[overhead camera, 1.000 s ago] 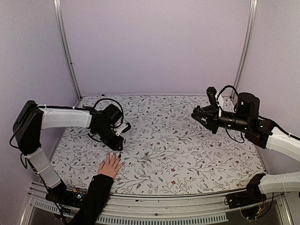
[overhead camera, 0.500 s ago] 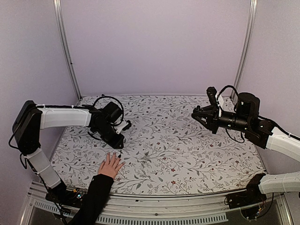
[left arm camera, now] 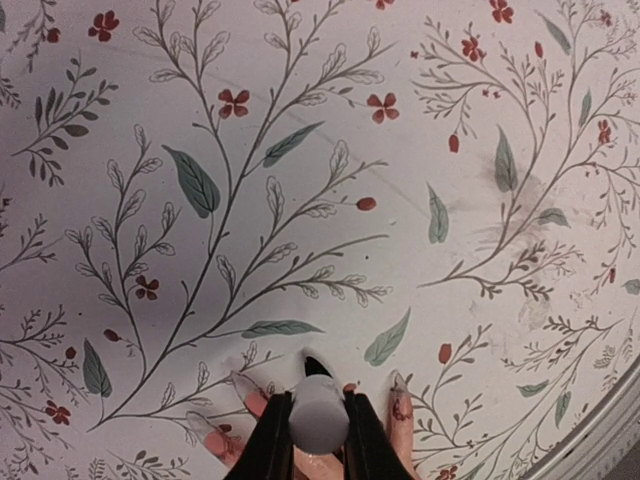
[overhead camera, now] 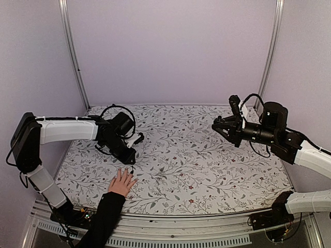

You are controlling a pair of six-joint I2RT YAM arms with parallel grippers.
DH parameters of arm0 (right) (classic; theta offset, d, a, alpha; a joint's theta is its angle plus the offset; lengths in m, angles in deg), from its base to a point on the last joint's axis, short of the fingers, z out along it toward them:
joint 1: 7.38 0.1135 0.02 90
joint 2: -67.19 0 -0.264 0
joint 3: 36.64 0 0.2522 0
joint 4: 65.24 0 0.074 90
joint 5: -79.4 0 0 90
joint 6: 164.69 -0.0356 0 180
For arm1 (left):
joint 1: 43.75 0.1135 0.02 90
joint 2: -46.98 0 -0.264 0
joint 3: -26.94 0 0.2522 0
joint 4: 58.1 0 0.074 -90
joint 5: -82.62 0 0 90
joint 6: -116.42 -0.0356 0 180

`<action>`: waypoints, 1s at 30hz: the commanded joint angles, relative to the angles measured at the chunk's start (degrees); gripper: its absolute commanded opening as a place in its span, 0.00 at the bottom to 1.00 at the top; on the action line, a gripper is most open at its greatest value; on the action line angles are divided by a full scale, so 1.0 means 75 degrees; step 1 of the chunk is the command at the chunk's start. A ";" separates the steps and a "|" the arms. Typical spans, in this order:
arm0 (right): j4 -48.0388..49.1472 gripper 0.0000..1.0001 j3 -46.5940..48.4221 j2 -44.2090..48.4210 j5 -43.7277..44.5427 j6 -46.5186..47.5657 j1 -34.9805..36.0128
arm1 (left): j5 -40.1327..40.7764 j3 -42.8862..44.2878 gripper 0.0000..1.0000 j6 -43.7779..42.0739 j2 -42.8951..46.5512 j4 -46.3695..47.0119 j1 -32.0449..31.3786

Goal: Paint the nails
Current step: Paint the nail polish on the nail.

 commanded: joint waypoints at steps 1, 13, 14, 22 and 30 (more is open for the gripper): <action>0.0134 0.00 -0.0069 0.0149 0.0061 -0.0023 -0.0034 | 0.0109 -0.0066 0.00 0.0028 0.0064 -0.0176 -0.0126; 0.0127 0.00 -0.0080 0.0140 0.0062 -0.0013 -0.0024 | 0.0141 -0.0040 0.00 -0.0031 -0.0144 -0.0159 -0.0164; 0.0127 0.00 -0.0080 0.0140 0.0067 -0.0017 -0.0029 | 0.0135 -0.0042 0.00 -0.0028 -0.0150 -0.0161 -0.0166; 0.0137 0.00 -0.0069 0.0130 0.0073 -0.0016 -0.0030 | 0.0037 -0.0019 0.00 -0.0068 -0.0268 -0.0161 -0.0210; 0.0130 0.00 -0.0080 0.0138 0.0095 -0.0023 -0.0023 | 0.0086 0.0027 0.00 -0.0091 -0.0364 -0.0129 -0.0217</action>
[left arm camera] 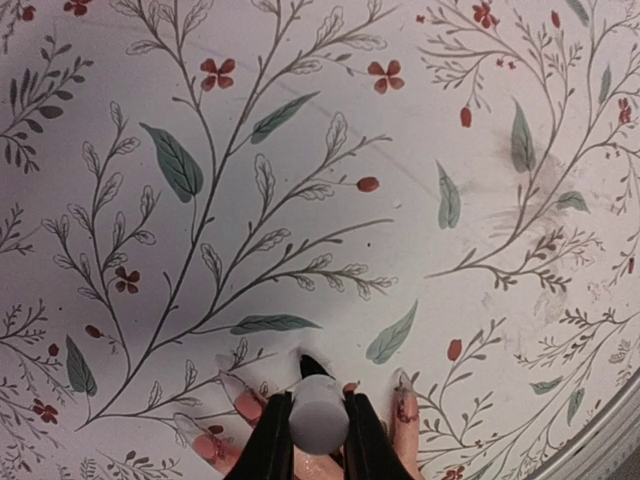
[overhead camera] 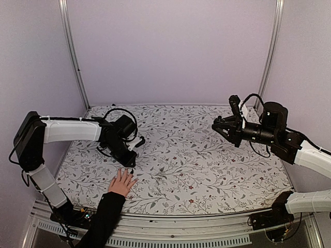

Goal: Paint the nails
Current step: Paint the nail polish on the nail.

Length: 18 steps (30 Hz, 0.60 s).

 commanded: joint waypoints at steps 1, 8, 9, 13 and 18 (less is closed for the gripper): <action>0.0136 0.00 -0.0080 0.0135 0.0094 -0.0019 -0.0023 | 0.0003 0.0039 0.00 -0.0074 -0.0117 -0.0009 -0.0081; 0.0120 0.00 -0.0080 0.0152 0.0105 -0.0014 -0.0029 | 0.0131 0.0114 0.00 -0.0096 -0.0236 0.0071 -0.0071; 0.0122 0.00 -0.0080 0.0161 0.0105 -0.0019 -0.0031 | 0.0151 0.0128 0.00 -0.0102 -0.0245 0.0075 -0.0066; 0.0116 0.00 -0.0080 0.0164 0.0107 -0.0014 -0.0032 | 0.0194 0.0207 0.00 -0.0109 -0.0290 0.0120 -0.0046; 0.0119 0.00 -0.0089 0.0168 0.0117 -0.0023 -0.0024 | 0.0230 0.0260 0.00 -0.0120 -0.0328 0.0166 -0.0016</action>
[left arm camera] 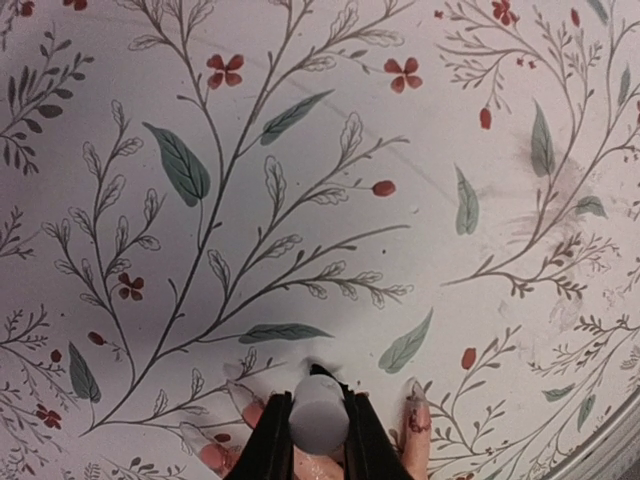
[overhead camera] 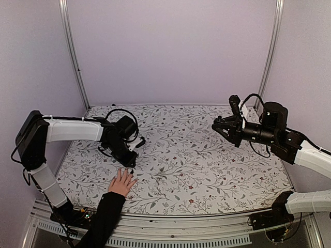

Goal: Paint the nails
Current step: Paint the nail polish on the nail.

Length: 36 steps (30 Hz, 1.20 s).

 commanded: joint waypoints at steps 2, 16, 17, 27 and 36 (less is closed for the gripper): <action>0.0124 0.00 -0.0084 0.0164 0.0111 -0.0014 -0.0029 | 0.0098 0.0232 0.00 -0.0107 -0.0152 0.0151 -0.0006; 0.0110 0.00 -0.0092 0.0187 0.0111 -0.0014 -0.0026 | 0.0148 0.0277 0.00 -0.0155 -0.0212 0.0270 0.0084; 0.0116 0.00 -0.0092 0.0197 0.0111 -0.0023 -0.0028 | 0.0141 0.0279 0.00 -0.0164 -0.0200 0.0291 0.0111; 0.0122 0.00 -0.0092 0.0232 0.0111 -0.0013 -0.0026 | 0.0309 0.0479 0.00 -0.0177 0.0110 0.0322 0.0268; 0.0181 0.00 -0.0086 0.0469 0.0015 0.0010 -0.0025 | 0.0456 0.1006 0.00 -0.0147 0.0958 0.0354 0.0398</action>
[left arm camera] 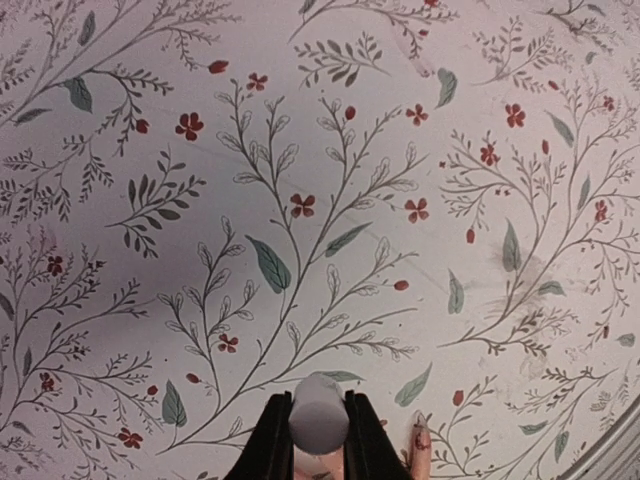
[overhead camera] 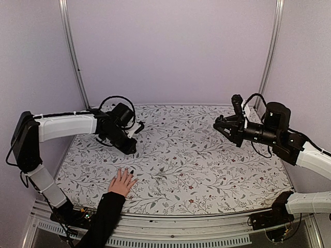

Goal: Paint the nails
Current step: Paint the nail polish on the nail, then close the nail polish bottle.

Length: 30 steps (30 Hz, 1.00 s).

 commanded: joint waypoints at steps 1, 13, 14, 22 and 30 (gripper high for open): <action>0.0194 0.00 -0.0040 0.0300 -0.0009 0.0019 -0.0033 | 0.0040 0.0437 0.00 -0.0022 0.0827 0.0234 0.0077; 0.0332 0.00 0.0031 0.0692 -0.0620 0.0075 -0.0018 | -0.1735 -0.0273 0.00 0.0235 0.3460 0.2951 -0.0126; 0.0323 0.00 0.0044 0.0678 -0.0702 0.0070 -0.0019 | -0.1768 -0.0379 0.00 0.0268 0.3646 0.3177 -0.0192; 0.0014 0.00 0.0338 0.0636 -0.1248 0.0210 -0.0006 | -0.2050 -0.1089 0.00 0.0482 0.4551 0.4417 -0.0597; 0.0486 0.00 -0.0097 0.0600 -0.1184 0.0344 0.0419 | -0.2553 -0.1829 0.00 0.0395 0.4582 0.5926 -0.1109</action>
